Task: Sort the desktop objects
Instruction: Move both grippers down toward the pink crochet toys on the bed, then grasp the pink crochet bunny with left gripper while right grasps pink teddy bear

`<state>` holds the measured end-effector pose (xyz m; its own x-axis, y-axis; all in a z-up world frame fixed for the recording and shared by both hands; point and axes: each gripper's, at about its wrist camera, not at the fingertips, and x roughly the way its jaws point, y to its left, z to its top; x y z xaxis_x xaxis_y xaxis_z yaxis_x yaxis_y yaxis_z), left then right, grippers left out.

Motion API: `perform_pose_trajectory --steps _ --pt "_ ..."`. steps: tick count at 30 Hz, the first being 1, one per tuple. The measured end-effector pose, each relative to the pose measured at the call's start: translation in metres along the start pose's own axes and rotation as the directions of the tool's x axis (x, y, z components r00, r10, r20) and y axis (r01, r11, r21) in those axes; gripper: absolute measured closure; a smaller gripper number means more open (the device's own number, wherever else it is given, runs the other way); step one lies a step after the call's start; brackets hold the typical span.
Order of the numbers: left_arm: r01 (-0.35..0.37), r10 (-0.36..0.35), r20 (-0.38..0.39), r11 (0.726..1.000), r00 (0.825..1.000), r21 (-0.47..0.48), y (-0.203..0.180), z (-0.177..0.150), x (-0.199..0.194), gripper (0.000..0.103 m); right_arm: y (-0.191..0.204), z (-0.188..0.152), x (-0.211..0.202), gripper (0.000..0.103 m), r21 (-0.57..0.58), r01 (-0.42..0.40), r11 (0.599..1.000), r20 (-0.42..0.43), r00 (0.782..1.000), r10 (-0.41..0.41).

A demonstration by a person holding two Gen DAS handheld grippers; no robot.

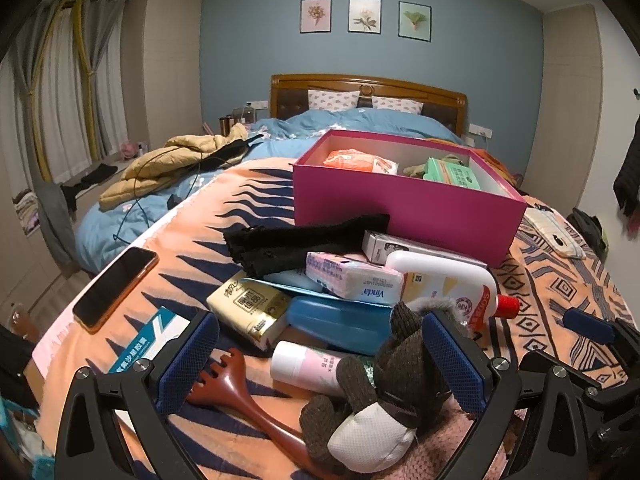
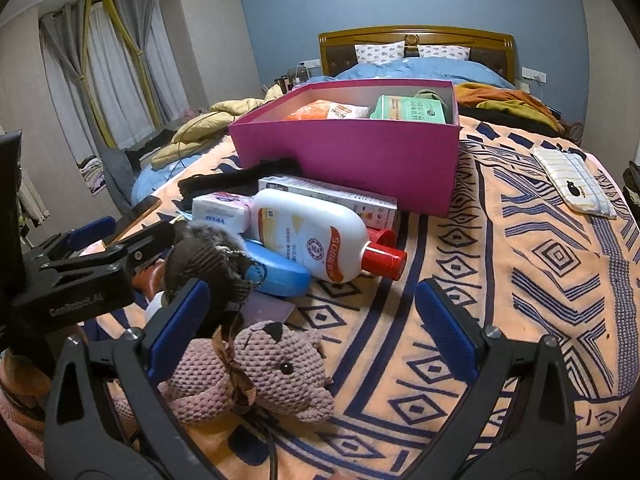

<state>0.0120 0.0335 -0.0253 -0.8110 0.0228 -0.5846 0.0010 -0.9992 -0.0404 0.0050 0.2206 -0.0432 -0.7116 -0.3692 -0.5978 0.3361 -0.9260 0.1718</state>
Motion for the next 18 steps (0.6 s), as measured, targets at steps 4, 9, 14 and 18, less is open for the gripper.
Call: perform_pose_trajectory --steps 4,9,14,18 --pt "0.047 -0.047 -0.011 0.999 0.999 0.01 0.001 -0.004 -0.001 0.0 -0.002 -0.002 0.001 0.0 0.01 -0.031 0.999 -0.012 0.999 0.031" --pt "0.139 -0.138 -0.014 0.989 0.99 0.051 0.004 -0.017 -0.01 0.0 -0.003 -0.006 0.001 0.0 0.001 -0.072 0.997 -0.04 0.997 0.072" --pt "0.277 -0.273 -0.062 0.957 0.96 0.085 0.007 -0.04 -0.017 0.0 -0.002 -0.015 0.006 0.0 -0.013 -0.102 0.995 -0.093 0.991 0.1" --pt "0.331 -0.32 -0.116 0.938 0.94 0.1 0.006 -0.057 -0.016 0.0 -0.004 -0.022 0.013 0.0 0.015 -0.159 0.987 -0.144 0.977 0.159"
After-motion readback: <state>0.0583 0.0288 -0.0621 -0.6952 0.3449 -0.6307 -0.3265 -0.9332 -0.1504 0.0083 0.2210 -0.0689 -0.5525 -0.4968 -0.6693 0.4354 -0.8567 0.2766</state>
